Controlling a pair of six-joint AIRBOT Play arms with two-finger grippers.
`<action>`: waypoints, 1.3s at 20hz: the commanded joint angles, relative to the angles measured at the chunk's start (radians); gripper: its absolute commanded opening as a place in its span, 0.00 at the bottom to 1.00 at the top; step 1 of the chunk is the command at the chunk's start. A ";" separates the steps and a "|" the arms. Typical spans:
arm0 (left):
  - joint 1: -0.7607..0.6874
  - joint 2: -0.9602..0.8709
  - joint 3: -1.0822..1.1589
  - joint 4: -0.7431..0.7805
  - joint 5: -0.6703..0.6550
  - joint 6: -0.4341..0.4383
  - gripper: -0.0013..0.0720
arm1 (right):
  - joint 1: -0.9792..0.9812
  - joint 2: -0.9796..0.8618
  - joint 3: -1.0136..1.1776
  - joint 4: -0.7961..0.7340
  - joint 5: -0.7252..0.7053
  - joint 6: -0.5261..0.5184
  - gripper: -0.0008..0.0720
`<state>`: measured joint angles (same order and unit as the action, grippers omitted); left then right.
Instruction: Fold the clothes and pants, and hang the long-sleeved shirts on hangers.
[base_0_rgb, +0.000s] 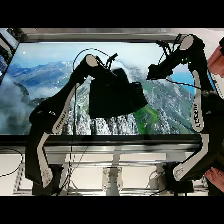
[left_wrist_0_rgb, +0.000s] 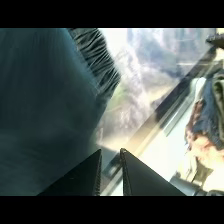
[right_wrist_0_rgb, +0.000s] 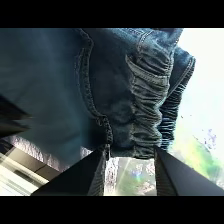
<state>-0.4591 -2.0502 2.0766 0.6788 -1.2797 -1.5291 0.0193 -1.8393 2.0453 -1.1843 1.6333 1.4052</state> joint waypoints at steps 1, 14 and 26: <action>-0.022 -0.039 -0.008 -0.111 0.058 0.094 0.25 | 0.000 0.000 0.000 -0.026 -0.004 0.000 0.47; 0.139 0.094 -0.036 0.490 -0.300 0.015 0.43 | 0.021 -0.023 -0.273 0.057 -0.212 -0.171 0.96; 0.287 0.429 -0.578 0.922 -0.279 -0.013 0.43 | 0.255 -0.183 -0.280 0.145 -0.284 -0.203 0.58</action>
<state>-0.2005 -1.6726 1.6173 1.5600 -1.5845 -1.5379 0.2108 -2.0098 1.7668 -1.0290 1.3857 1.1751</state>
